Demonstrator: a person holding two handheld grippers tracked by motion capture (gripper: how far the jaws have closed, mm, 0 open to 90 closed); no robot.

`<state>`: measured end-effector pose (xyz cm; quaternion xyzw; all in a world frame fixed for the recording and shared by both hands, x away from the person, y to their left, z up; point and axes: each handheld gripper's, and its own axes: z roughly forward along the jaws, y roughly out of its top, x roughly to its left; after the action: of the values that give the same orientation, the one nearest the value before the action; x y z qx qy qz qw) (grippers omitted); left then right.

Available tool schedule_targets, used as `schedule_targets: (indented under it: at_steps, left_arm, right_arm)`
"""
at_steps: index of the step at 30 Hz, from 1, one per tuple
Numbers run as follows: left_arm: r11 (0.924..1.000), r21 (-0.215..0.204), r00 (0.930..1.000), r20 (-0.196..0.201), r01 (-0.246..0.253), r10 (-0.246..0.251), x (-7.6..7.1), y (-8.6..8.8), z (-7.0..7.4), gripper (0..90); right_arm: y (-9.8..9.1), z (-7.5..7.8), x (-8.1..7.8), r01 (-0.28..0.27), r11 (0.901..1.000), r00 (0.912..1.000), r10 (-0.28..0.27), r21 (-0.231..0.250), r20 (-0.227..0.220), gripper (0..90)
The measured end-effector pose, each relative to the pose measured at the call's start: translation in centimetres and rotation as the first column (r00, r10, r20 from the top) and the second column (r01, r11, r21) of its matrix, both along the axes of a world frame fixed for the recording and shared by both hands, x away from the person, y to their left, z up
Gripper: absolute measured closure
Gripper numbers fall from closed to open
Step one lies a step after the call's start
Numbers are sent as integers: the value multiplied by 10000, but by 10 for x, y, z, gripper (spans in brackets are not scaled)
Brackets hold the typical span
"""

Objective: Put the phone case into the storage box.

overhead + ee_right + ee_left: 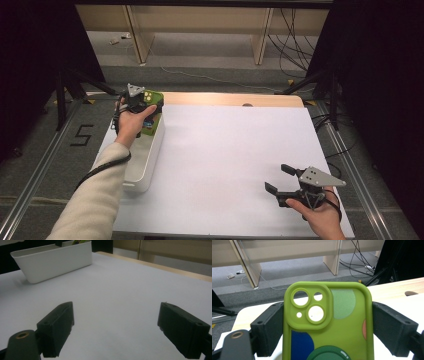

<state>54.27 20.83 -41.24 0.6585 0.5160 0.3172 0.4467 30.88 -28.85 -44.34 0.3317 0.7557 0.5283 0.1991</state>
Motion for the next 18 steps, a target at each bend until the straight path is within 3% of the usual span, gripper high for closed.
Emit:
schedule_targets:
  at_steps: [18]
  left_arm:
    - [10000,45,9998,-172,40,-40,0,0,-7,158]
  right_arm:
    - [0,0,0,-23,10000,10000,23,-10,-4,149]
